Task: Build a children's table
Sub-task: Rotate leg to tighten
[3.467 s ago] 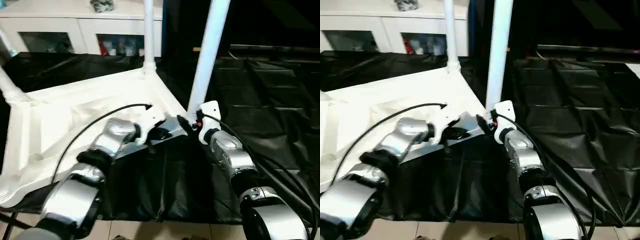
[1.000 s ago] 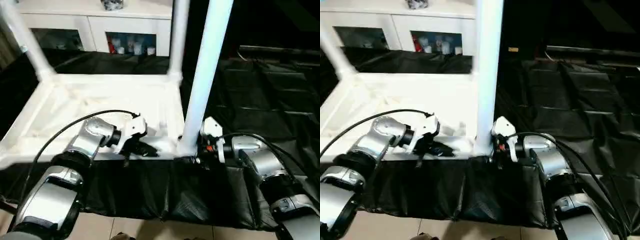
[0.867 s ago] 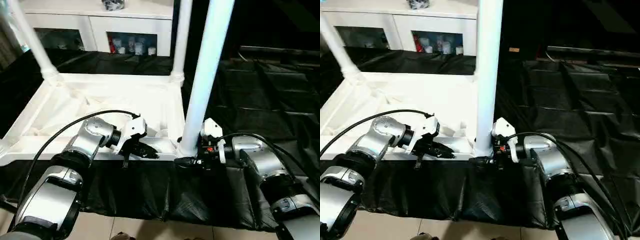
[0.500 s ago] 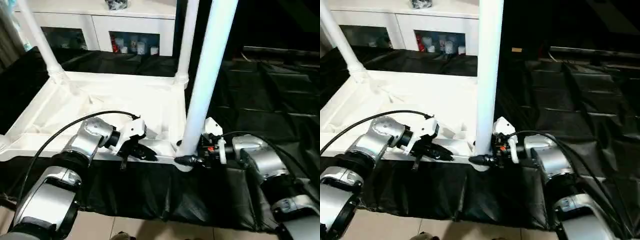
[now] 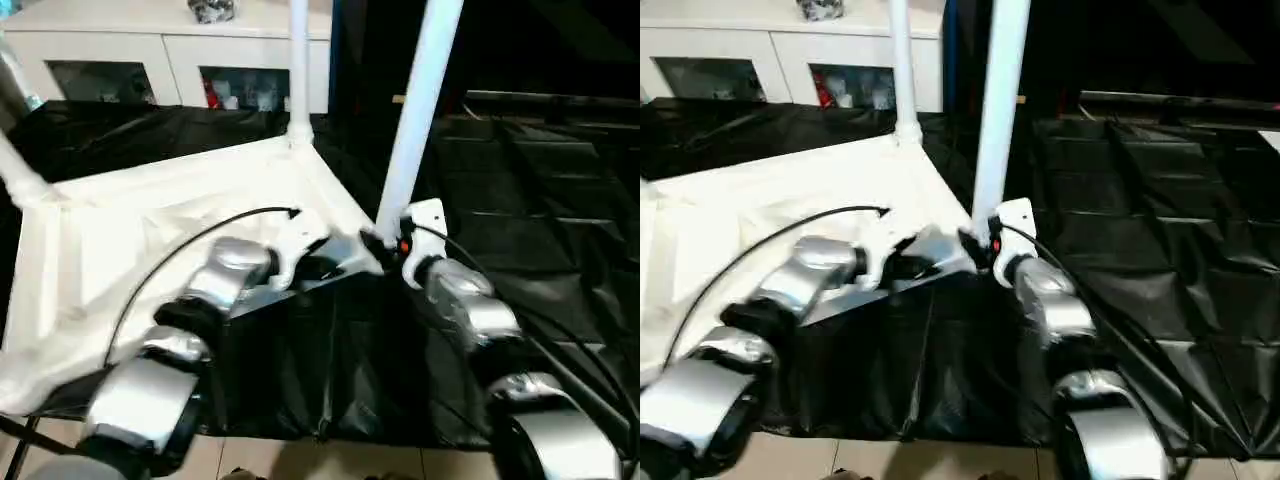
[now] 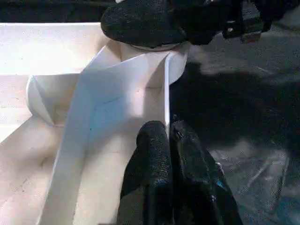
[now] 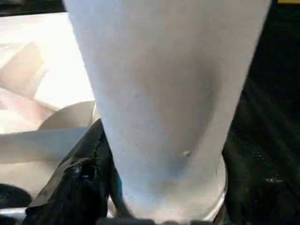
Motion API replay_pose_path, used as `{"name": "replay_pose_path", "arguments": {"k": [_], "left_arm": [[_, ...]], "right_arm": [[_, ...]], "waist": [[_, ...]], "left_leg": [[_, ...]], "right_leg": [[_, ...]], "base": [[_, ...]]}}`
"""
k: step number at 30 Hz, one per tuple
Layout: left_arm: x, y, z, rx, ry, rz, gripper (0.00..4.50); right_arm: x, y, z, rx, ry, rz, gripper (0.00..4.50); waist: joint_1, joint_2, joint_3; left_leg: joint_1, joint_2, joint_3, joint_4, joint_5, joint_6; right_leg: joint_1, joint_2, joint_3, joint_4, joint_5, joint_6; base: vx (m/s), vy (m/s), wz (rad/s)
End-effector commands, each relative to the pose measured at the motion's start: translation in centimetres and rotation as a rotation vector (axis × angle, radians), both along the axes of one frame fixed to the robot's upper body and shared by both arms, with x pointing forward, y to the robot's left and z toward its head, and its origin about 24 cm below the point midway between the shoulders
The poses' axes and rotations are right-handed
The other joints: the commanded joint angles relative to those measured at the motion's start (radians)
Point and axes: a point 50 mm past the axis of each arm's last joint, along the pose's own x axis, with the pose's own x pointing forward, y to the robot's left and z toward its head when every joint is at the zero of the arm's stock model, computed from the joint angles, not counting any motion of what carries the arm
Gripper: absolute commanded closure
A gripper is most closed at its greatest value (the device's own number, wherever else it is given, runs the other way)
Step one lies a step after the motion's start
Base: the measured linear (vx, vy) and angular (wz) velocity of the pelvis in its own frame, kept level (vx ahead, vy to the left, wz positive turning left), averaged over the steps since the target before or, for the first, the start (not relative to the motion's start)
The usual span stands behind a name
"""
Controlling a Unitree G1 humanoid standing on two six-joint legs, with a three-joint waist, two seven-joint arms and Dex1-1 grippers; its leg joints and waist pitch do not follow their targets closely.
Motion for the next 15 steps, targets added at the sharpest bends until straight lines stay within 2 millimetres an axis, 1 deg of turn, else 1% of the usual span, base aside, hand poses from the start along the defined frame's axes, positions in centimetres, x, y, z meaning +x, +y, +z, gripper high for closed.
{"name": "replay_pose_path", "arguments": {"k": [1,4,6,7,8,9,10,11,12,13,14,15], "left_arm": [[-0.2,-2.3,0.4,-0.015,-0.029,-0.048,4.5],[-0.3,-2.0,0.3,-0.011,-0.029,-0.066,4.5],[-0.4,-1.4,0.3,-0.005,-0.027,-0.087,4.5],[-0.5,-1.0,0.3,-0.006,-0.022,-0.108,4.5],[-0.6,-0.7,0.3,-0.007,-0.017,-0.121,4.5],[-0.9,-0.1,0.3,-0.016,-0.011,-0.176,4.5],[-0.9,-0.1,0.3,-0.016,-0.011,-0.176,4.5],[-1.1,0.3,0.4,-0.008,-0.014,-0.204,4.5],[-1.1,0.6,0.4,-0.001,-0.016,-0.221,4.5],[-1.2,0.9,0.4,0.001,-0.012,-0.233,4.5],[-1.3,1.2,0.4,0.007,-0.01,-0.25,4.5],[-1.3,1.4,0.5,0.011,-0.009,-0.26,4.5]], "right_arm": [[-1.0,3.1,-1.2,-0.015,0.045,0.117,1.08],[-0.8,3.0,-0.9,-0.005,0.026,0.13,0.72],[-0.7,2.4,-0.5,-0.002,0.008,0.166,0.61],[-0.7,2.0,-0.3,-0.007,-0.006,0.205,0.52],[-0.8,1.8,-0.1,-0.009,-0.014,0.231,0.39],[-0.9,0.9,0.2,-0.041,-0.026,0.296,0.27],[-0.9,0.9,0.2,-0.041,-0.026,0.296,0.2],[-1.1,0.6,0.4,-0.047,-0.032,0.36,0.2],[-1.3,0.5,0.4,-0.05,-0.035,0.405,0.2],[-1.5,0.2,0.4,-0.05,-0.028,0.444,0.2],[-1.8,0.0,0.4,-0.055,-0.022,0.498,0.2],[-2.0,-0.2,0.4,-0.059,-0.019,0.527,0.2]], "waist": [[-0.002,-0.002,-0.069],[-0.002,-0.003,-0.066],[-0.002,-0.002,-0.067],[-0.002,0.003,-0.068],[-0.003,0.004,-0.07],[-0.003,0.003,-0.071],[-0.001,0.002,-0.073],[0.003,0.005,-0.075],[0.003,0.005,-0.075],[0.007,0.005,-0.075],[0.008,0.0,-0.074],[0.012,0.001,-0.073]], "left_leg": [[0.015,0.03,-0.018,-0.063,-0.162,0.053],[0.017,0.03,-0.019,-0.065,-0.195,0.047],[0.015,0.03,-0.02,-0.066,-0.193,0.05],[0.014,0.031,-0.021,-0.065,-0.186,0.054],[0.013,0.032,-0.02,-0.064,-0.177,0.06],[0.012,0.032,-0.02,-0.063,-0.166,0.063],[0.011,0.032,-0.02,-0.062,-0.154,0.069],[0.007,0.034,-0.018,-0.058,-0.122,0.09],[0.006,0.035,-0.016,-0.058,-0.119,0.095],[0.01,0.036,-0.015,-0.057,-0.129,0.102],[0.009,0.035,-0.015,-0.057,-0.135,0.102],[0.011,0.035,-0.014,-0.057,-0.154,0.102]], "right_leg": [[0.05,-0.083,0.048,-0.068,-0.158,-0.233],[0.05,-0.086,0.049,-0.076,-0.224,-0.219],[0.052,-0.085,0.049,-0.075,-0.221,-0.217],[0.053,-0.085,0.049,-0.072,-0.202,-0.22],[0.054,-0.084,0.049,-0.07,-0.167,-0.228],[0.056,-0.083,0.048,-0.066,-0.142,-0.235],[0.059,-0.083,0.048,-0.063,-0.118,-0.241],[0.061,-0.08,0.046,-0.054,-0.045,-0.261],[0.06,-0.08,0.046,-0.053,-0.032,-0.265],[0.058,-0.08,0.046,-0.052,-0.024,-0.269],[0.059,-0.08,0.044,-0.053,-0.034,-0.268],[0.058,-0.082,0.044,-0.056,-0.068,-0.267]], "base": [[0.0,0.0,0.0],[0.0,0.0,0.0],[0.0,0.0,0.0],[0.0,0.0,0.0],[0.0,0.0,0.0],[0.0,0.0,0.0],[0.0,0.0,0.0],[0.0,0.0,0.0],[0.0,0.0,0.0],[0.0,0.0,0.0],[0.0,0.0,0.0],[0.0,0.0,0.0]]}}
